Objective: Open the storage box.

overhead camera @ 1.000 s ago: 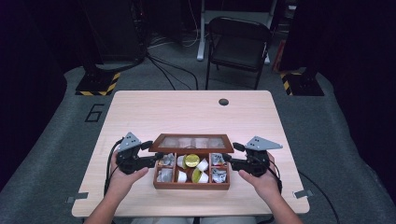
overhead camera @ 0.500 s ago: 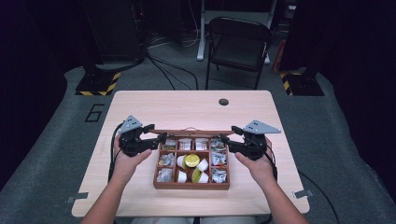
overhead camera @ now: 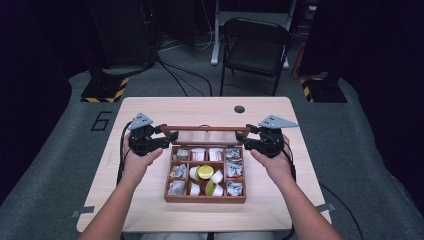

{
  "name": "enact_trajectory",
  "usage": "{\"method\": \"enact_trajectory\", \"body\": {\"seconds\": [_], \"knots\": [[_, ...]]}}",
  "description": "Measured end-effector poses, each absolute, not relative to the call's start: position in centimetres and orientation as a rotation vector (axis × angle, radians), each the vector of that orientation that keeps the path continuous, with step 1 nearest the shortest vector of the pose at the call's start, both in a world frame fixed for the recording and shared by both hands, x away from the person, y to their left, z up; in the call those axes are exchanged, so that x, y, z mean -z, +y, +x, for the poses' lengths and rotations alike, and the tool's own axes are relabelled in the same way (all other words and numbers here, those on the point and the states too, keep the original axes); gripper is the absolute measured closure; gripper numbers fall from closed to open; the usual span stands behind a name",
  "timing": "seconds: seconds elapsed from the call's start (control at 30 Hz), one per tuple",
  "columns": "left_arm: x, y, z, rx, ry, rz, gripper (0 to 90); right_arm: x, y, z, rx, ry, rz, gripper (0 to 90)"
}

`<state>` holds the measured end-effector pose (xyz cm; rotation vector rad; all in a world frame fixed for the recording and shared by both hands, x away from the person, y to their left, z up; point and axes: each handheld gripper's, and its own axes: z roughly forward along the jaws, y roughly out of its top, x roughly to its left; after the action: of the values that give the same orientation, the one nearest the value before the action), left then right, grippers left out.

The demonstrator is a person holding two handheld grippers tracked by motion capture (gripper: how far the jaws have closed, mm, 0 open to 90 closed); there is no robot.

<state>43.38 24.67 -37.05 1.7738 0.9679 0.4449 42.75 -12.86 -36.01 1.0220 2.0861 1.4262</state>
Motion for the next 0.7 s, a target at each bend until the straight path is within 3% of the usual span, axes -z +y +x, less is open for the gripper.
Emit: {"method": "enact_trajectory", "body": {"seconds": [0.7], "knots": [[37.3,24.3,46.2,-0.372,0.977,1.743,34.4,35.5,-12.5,45.7,-1.434,2.117,1.078,44.4]]}}
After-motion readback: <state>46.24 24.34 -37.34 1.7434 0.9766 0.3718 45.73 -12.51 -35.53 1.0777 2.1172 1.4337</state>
